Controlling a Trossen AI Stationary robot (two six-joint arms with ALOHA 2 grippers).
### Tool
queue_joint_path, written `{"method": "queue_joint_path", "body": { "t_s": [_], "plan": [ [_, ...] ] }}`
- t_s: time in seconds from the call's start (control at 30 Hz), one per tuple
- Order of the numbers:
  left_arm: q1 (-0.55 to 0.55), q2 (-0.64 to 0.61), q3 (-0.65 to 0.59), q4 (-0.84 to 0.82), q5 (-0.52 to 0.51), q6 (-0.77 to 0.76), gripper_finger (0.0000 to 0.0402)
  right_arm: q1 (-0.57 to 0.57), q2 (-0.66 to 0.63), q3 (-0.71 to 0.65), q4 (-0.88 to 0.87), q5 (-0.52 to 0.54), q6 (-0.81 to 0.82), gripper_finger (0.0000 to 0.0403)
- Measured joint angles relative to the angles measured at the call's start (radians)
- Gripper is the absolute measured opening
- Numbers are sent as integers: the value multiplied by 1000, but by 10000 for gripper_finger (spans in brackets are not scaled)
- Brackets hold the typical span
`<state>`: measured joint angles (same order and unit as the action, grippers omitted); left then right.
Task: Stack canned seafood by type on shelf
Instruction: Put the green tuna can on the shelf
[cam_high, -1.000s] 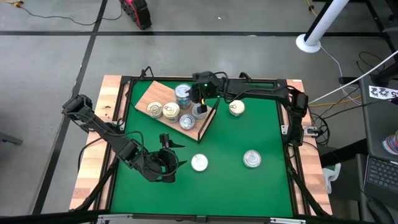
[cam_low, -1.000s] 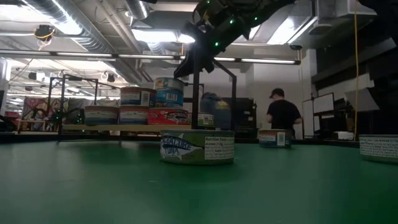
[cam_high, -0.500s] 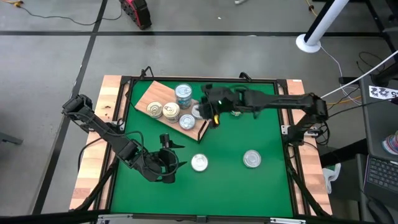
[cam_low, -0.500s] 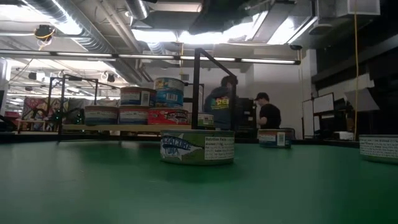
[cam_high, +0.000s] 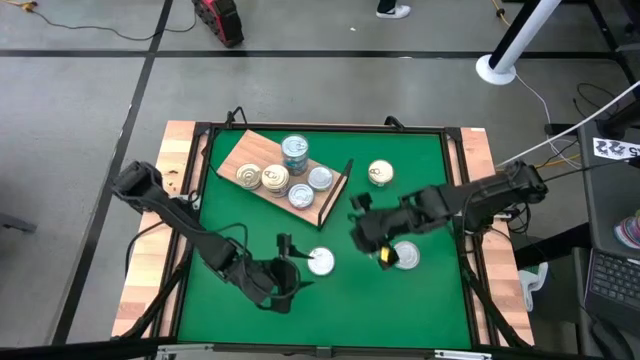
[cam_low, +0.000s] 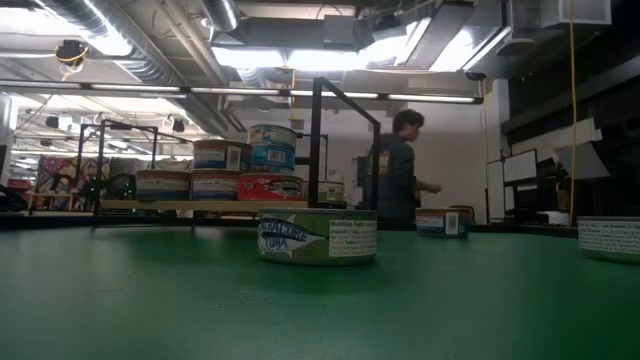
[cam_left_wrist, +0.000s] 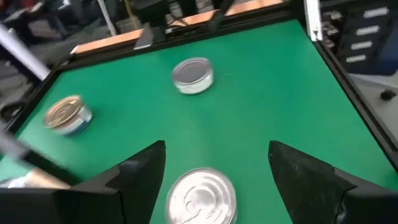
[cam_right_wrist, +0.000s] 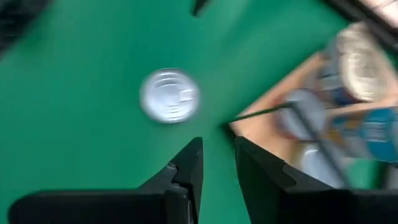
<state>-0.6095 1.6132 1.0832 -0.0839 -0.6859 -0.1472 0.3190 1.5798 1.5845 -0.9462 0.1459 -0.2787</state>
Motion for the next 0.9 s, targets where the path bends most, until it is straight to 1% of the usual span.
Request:
{"method": "queue_joint_path", "body": {
  "t_s": [0.1, 0.17, 0.4, 0.63, 0.77, 0.9],
  "plan": [
    [1, 56, 0, 40, 5, 33, 280, 56, 8, -1, -29, -46, 55, 92],
    [2, 90, 0, 43, 6, 42, 280, 87, 12, -6, -13, -68, 79, 92],
    [5, 193, 0, 39, 6, 64, 280, 168, 31, -9, 13, -79, 129, 92],
    [21, 276, 0, 43, 18, 121, 280, 186, 79, -9, 38, -89, 223, 92],
    [25, 307, 0, 36, 50, 125, 280, 186, 115, -9, 37, -112, 230, 92],
    [24, 329, 0, 47, 53, 131, 280, 185, 154, -9, 38, -113, 229, 92]
  ]
}}
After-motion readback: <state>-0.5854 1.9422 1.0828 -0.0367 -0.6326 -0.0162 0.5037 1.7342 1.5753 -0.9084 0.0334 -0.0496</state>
